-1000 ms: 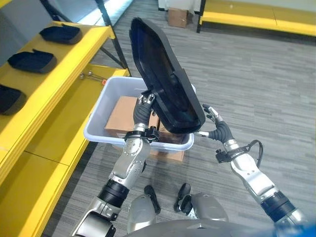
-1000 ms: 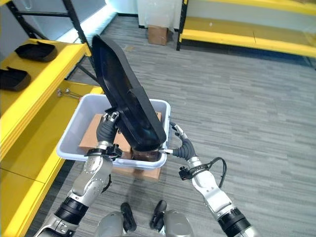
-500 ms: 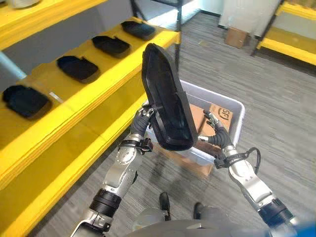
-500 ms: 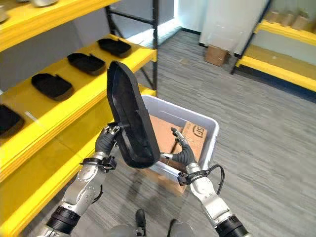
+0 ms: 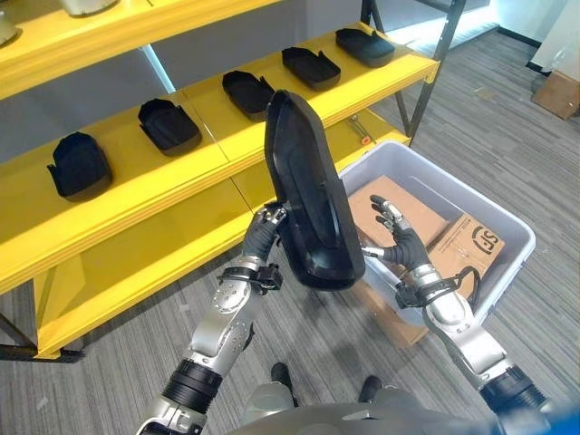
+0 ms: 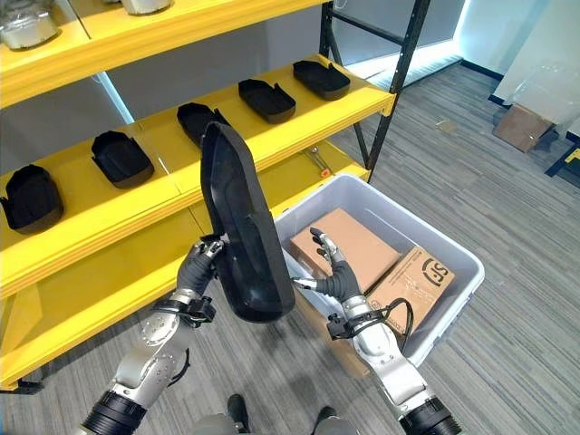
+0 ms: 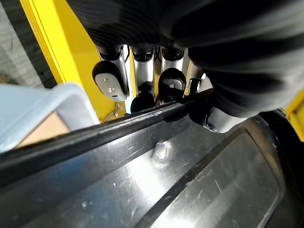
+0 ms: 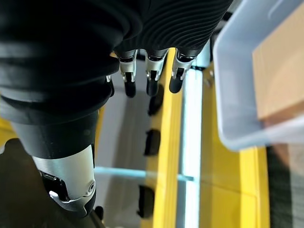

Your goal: Move parts from the plastic box to the shelf.

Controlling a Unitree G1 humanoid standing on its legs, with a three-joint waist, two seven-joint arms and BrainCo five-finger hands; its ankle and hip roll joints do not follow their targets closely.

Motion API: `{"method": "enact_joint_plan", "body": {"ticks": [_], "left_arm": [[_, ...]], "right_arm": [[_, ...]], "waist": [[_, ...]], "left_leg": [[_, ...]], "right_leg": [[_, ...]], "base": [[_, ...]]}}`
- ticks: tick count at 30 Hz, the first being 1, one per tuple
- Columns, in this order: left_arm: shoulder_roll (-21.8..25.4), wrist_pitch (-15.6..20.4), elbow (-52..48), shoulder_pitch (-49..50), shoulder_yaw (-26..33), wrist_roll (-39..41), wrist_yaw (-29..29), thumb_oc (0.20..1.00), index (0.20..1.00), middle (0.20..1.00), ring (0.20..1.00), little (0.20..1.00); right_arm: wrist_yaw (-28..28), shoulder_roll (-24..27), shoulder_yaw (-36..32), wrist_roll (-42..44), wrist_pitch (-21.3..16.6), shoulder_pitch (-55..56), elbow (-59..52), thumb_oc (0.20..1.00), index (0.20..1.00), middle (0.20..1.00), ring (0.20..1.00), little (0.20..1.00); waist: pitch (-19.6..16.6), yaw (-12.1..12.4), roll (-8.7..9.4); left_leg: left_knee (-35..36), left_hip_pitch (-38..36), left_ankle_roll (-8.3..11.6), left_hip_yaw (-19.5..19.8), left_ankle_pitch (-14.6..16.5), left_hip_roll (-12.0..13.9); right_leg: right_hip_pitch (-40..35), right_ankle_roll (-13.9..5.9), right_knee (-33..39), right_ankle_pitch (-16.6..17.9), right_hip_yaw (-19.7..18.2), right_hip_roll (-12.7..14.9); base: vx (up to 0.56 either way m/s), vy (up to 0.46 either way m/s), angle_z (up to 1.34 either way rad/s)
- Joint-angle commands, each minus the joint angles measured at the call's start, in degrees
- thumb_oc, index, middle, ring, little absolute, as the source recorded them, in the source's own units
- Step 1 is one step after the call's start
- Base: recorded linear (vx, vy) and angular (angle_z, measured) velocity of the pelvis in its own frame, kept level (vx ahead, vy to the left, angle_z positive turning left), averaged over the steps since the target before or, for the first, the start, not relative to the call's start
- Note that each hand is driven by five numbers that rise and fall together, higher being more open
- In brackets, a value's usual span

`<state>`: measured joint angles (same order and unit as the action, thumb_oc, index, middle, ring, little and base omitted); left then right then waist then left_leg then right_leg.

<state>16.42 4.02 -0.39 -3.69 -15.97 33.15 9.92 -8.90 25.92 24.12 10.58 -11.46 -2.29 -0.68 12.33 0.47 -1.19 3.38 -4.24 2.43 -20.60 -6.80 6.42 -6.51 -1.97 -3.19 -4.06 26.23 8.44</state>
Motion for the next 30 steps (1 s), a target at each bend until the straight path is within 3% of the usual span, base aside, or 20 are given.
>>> {"method": "enact_joint_plan", "body": {"ticks": [1,3,7,13,16,18,21,23,24,25,26,30], "left_arm": [[1.4,4.4,-3.1,-3.0,3.1,1.6,-1.7,0.200,0.200,0.200,0.200,0.200],[1.7,4.4,-1.9,-3.3,3.2,1.7,-1.5,0.200,0.200,0.200,0.200,0.200],[1.7,3.1,-1.7,-2.8,3.9,1.1,-1.9,0.200,0.200,0.200,0.200,0.200],[2.9,0.9,-2.7,-2.0,5.6,-0.2,-4.6,0.200,0.200,0.200,0.200,0.200],[3.4,-0.9,-2.9,-2.9,6.7,-0.6,-5.0,0.200,0.200,0.200,0.200,0.200],[3.4,-1.6,-2.3,-3.7,6.7,-0.8,-4.4,0.200,0.200,0.200,0.200,0.200],[3.6,-1.1,-0.9,-4.5,6.5,-0.8,-4.7,0.200,0.200,0.200,0.200,0.200],[3.7,-0.6,-1.5,-3.7,7.0,-0.3,-4.8,0.200,0.200,0.200,0.200,0.200],[3.7,-0.2,-2.9,-2.3,7.6,-0.5,-4.3,0.200,0.200,0.200,0.200,0.200],[3.5,-0.4,-3.8,-1.8,7.8,-0.4,-4.0,0.200,0.200,0.200,0.200,0.200],[3.4,0.0,-4.5,-0.8,7.5,0.2,-4.2,0.200,0.200,0.200,0.200,0.200],[3.6,0.0,-4.6,0.7,8.3,0.7,-5.5,0.200,0.200,0.200,0.200,0.200]], "right_arm": [[-0.2,0.6,-0.2,1.0,-2.2,-2.4,-4.7,1.000,1.000,1.000,1.000,1.000],[0.3,0.5,0.2,1.8,-3.0,-2.4,-3.6,1.000,1.000,1.000,1.000,1.000],[1.7,-0.6,0.6,1.0,-3.0,-2.3,-3.7,1.000,1.000,1.000,1.000,1.000],[-0.6,-2.0,0.3,-0.1,-1.3,-3.1,-4.4,1.000,1.000,1.000,1.000,1.000],[-1.1,-3.3,-0.2,-0.4,-0.6,-3.8,-3.8,1.000,1.000,1.000,1.000,1.000],[-1.3,-3.9,0.0,0.1,-0.1,-4.1,-3.5,1.000,1.000,1.000,1.000,1.000],[-1.2,-3.8,-0.1,0.7,0.4,-4.0,-3.8,1.000,1.000,1.000,1.000,1.000],[-0.3,-3.5,-0.3,0.7,0.4,-3.8,-4.0,1.000,1.000,1.000,1.000,1.000],[0.7,-3.1,-0.6,0.7,0.1,-3.7,-3.8,1.000,1.000,1.000,1.000,1.000],[1.1,-2.7,-0.9,0.9,-0.3,-3.6,-3.5,1.000,1.000,1.000,1.000,1.000],[0.5,-2.0,-1.4,0.8,-1.0,-2.9,-3.2,1.000,1.000,1.000,1.000,1.000],[0.9,-1.9,-1.8,1.5,-1.2,-2.2,-2.8,1.000,1.000,1.000,1.000,1.000]], "waist": [[-0.5,-0.9,1.59],[-0.4,-0.7,1.36],[-1.1,0.6,1.26],[-2.6,3.1,1.15],[-3.2,4.4,0.77],[-3.2,4.6,0.36],[-2.8,3.3,0.84],[-2.3,2.8,1.11],[-1.9,3.1,1.53],[-1.8,3.0,2.03],[-1.5,1.6,2.25],[-1.7,1.0,1.97]], "left_leg": [[1.1,-1.0,5.44,-4.5,-2.1,6.9],[1.1,-1.0,5.05,-4.1,-1.7,6.5],[1.2,-1.8,3.86,-3.3,0.1,3.7],[1.6,-2.4,0.72,-2.1,3.3,-1.4],[1.6,-2.2,-1.89,-1.0,5.1,-4.7],[1.6,-2.4,-2.84,-1.0,5.8,-5.6],[1.6,-2.4,-3.37,1.9,6.6,-6.8],[1.6,-2.0,-3.18,2.2,5.7,-6.8],[1.6,-2.0,-2.54,2.5,5.8,-7.0],[1.6,-1.9,-2.17,3.4,6.1,-7.6],[1.6,-2.1,-2.87,6.5,7.3,-9.3],[1.6,-2.7,-3.10,6.5,7.9,-9.3]], "right_leg": [[-1.6,-3.54,-4.0,-0.9,1.0,-0.3],[-1.6,-3.56,-6.6,-2.3,1.6,0.8],[-3.1,-4.49,-5.5,-1.5,2.8,1.4],[-3.9,-7.68,-5.3,3.5,3.7,4.4],[-2.3,-9.68,-11.3,7.5,3.2,8.2],[-0.5,-10.03,-15.5,8.0,3.2,8.9],[2.7,-9.36,-15.5,6.0,-1.1,2.9],[4.2,-7.80,-10.8,6.2,0.0,-0.7],[3.9,-7.18,-5.1,6.7,1.2,-2.1],[3.5,-6.53,1.1,7.0,0.1,-3.7],[6.4,-6.80,4.1,9.8,-5.5,-4.9],[7.5,-6.74,3.6,10.0,-6.7,-4.5]], "base": [[-0.04,0.323,0.52],[0.00,0.431,0.96],[0.02,0.356,0.52],[0.02,0.341,0.46],[0.01,0.372,0.28],[0.05,0.226,0.19],[0.05,0.095,0.25],[0.02,0.032,0.58],[0.11,-0.003,0.27],[0.19,-0.028,0.21],[0.19,-0.050,0.29],[0.20,-0.059,0.78]]}}
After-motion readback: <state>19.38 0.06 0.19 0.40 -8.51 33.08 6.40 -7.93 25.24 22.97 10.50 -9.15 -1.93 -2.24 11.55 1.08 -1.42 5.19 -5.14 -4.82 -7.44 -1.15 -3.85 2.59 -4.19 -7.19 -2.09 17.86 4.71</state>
